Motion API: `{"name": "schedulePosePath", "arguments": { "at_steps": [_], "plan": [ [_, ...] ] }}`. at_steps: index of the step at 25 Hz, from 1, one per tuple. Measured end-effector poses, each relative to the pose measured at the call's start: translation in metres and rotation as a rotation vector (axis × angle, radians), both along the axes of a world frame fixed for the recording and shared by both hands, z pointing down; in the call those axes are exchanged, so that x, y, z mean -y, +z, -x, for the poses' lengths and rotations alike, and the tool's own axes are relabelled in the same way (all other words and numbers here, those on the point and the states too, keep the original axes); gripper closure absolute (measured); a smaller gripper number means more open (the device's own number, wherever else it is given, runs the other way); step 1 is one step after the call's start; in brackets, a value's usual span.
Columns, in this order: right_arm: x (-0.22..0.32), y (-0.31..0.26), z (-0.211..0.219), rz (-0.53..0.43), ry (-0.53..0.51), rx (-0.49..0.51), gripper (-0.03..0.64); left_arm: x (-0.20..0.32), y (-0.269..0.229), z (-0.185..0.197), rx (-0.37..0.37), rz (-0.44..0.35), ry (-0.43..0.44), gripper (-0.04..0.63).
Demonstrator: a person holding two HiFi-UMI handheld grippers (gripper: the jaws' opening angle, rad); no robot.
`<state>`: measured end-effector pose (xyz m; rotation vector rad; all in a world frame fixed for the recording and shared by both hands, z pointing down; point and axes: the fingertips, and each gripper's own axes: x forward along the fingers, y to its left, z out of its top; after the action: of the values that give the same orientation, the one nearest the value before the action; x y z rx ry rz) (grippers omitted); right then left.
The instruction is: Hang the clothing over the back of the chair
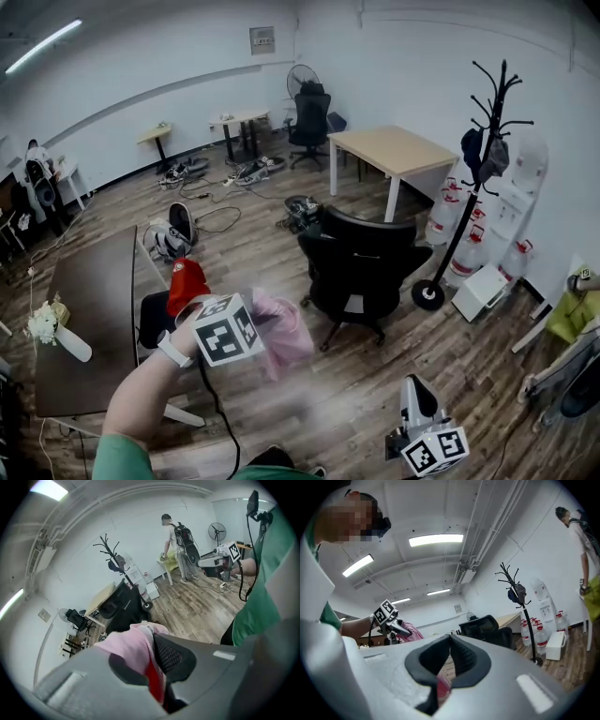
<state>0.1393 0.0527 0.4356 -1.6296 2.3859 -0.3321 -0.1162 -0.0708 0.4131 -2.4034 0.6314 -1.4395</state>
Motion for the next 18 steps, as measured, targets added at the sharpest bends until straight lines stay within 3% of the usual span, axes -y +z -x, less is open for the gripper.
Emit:
{"name": "schedulePosePath", "arguments": {
  "at_steps": [4, 9, 18],
  "plan": [
    [0.023, 0.003, -0.014, 0.01, 0.014, 0.0, 0.612, 0.03, -0.003, -0.026, 0.018, -0.077, 0.039, 0.569],
    [0.054, 0.003, -0.033, 0.014, 0.064, -0.011, 0.613, 0.081, -0.025, -0.06, -0.043, -0.145, 0.098, 0.569],
    [0.121, -0.014, -0.05, -0.003, 0.175, -0.027, 0.614, 0.171, -0.093, -0.128, -0.149, -0.326, 0.294, 0.569]
  ]
}}
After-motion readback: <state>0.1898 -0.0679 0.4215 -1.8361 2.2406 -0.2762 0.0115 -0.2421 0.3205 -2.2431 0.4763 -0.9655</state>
